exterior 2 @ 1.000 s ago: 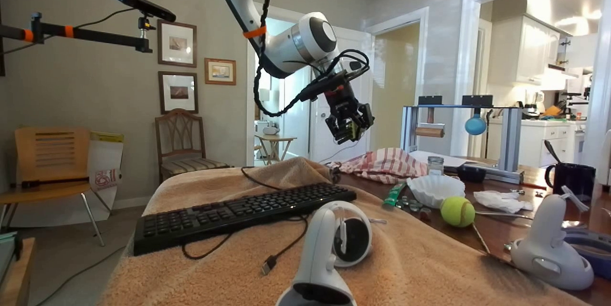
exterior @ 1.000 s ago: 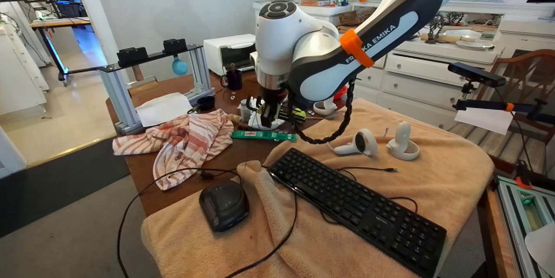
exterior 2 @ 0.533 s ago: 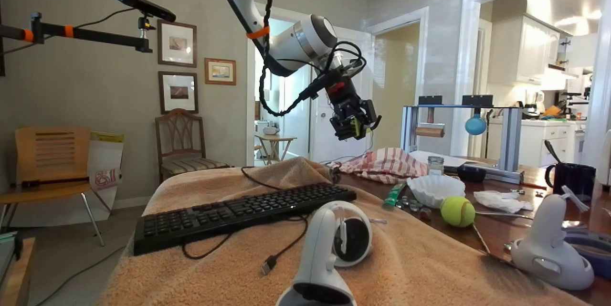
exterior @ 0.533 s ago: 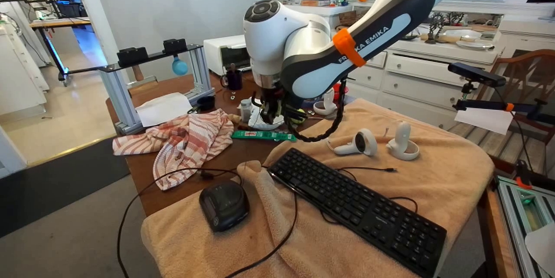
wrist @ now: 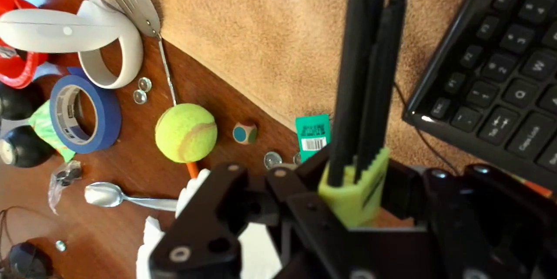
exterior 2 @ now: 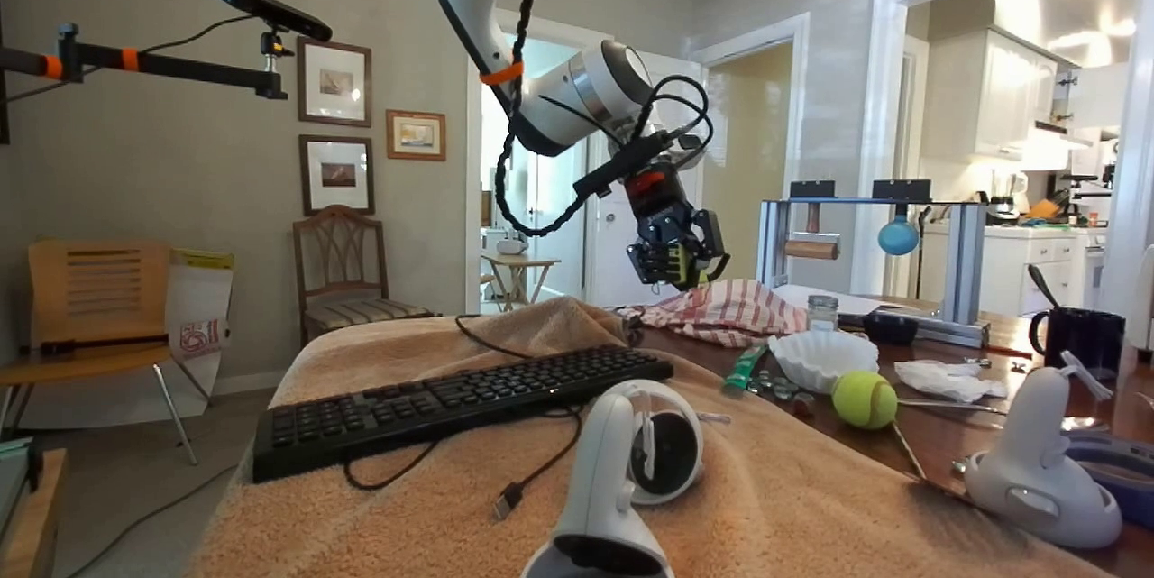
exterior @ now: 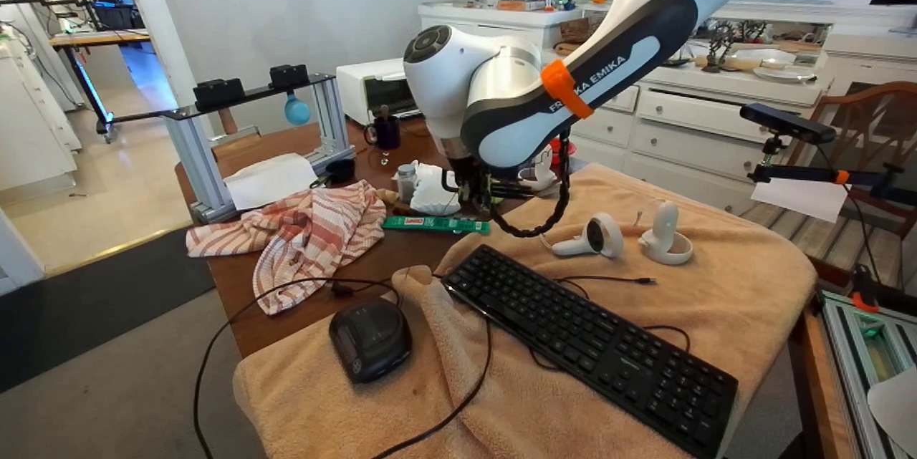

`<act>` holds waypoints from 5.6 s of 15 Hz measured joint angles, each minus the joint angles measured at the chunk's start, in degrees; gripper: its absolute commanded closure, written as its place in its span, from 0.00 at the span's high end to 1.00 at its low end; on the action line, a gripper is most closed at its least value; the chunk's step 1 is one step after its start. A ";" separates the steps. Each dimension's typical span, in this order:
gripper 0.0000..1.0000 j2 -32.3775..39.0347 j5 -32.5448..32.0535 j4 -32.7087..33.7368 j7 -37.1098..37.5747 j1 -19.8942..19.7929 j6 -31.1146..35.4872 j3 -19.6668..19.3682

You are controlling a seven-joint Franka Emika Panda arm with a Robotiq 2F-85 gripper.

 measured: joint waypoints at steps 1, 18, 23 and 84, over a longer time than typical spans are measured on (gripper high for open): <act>0.03 0.59 0.01 0.11 -2.23 -0.79 0.19 0.63; 0.03 4.43 10.12 -2.89 -23.02 -14.19 22.11 6.53; 0.03 4.45 9.68 -3.48 -29.99 -15.55 23.55 4.70; 1.00 -6.72 7.86 -8.98 -38.92 -14.06 24.38 7.54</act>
